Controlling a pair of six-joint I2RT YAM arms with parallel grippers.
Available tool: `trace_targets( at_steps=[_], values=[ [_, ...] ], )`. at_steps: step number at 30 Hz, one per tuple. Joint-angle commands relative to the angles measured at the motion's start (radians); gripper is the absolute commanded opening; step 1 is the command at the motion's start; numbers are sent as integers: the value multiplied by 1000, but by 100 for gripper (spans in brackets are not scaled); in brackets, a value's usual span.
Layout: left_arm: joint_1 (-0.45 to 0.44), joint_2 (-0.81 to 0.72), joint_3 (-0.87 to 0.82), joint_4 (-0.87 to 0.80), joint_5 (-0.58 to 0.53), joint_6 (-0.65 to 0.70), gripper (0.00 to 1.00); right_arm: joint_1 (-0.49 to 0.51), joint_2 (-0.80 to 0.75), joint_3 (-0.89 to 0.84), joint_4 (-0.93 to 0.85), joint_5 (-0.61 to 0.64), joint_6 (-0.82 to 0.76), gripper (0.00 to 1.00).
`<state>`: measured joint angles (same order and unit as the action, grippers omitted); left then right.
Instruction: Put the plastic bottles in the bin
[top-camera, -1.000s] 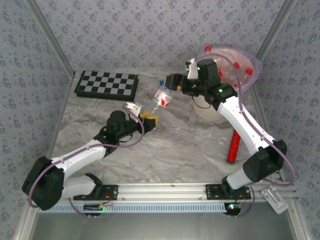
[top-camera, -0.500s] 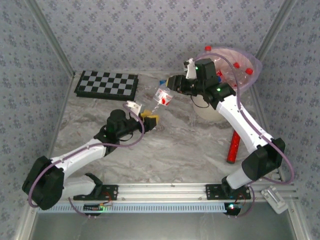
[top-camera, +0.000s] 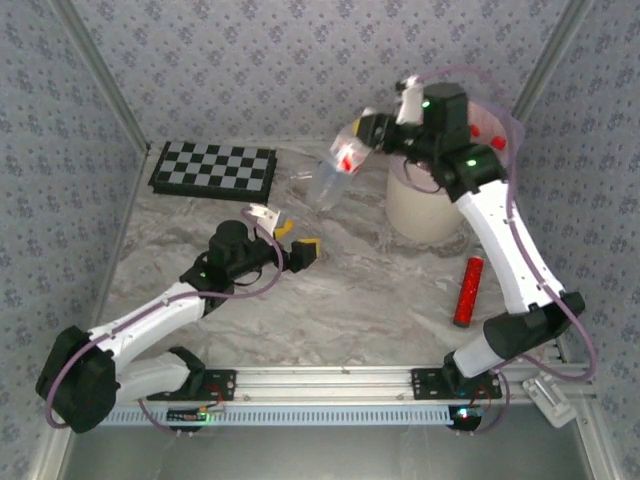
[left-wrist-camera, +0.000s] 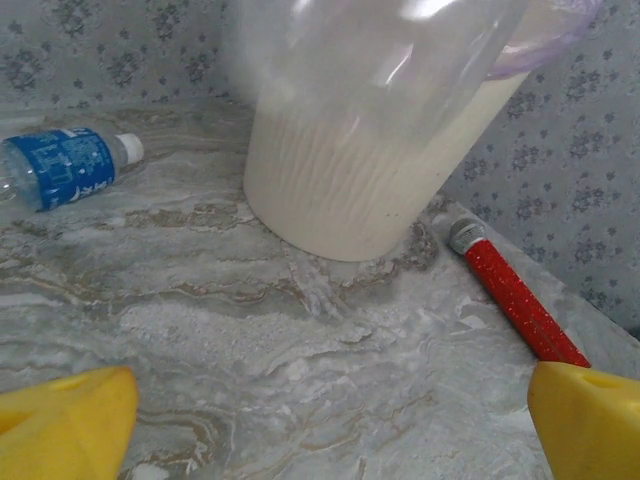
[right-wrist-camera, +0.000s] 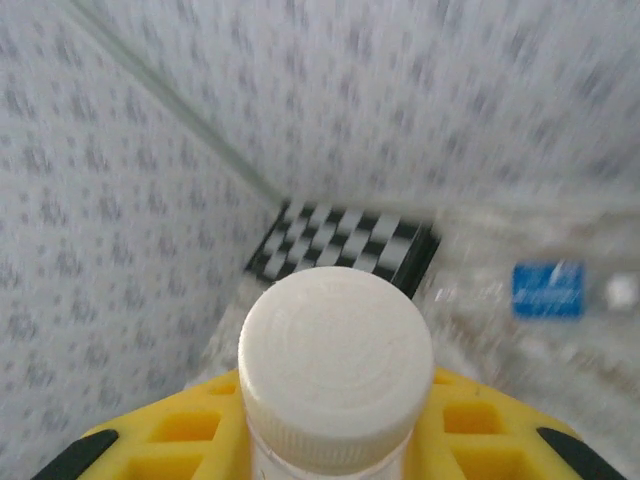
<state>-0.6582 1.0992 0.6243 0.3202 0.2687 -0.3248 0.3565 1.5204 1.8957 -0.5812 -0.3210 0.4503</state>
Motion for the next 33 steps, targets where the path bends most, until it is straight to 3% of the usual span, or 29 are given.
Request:
trace_targets(
  at_steps=[1,7,12,15,22,33],
  values=[
    [-3,-14,63,-146,-50,-14,100,-90,-38,140,-120,110,-132,20],
    [-2,70,103,-210,-124,-56,100,-292,-40,313,-172,259,-234,18],
    [-3,156,139,-211,-115,-90,100,-385,-9,346,-156,398,-331,14],
    [-2,180,150,-210,-118,-111,100,-404,27,345,-123,483,-402,13],
    [26,159,119,-167,-136,-184,100,-409,172,370,-41,531,-520,8],
    [43,117,100,-166,-194,-214,100,-405,330,236,-35,479,-532,5]
  ],
)
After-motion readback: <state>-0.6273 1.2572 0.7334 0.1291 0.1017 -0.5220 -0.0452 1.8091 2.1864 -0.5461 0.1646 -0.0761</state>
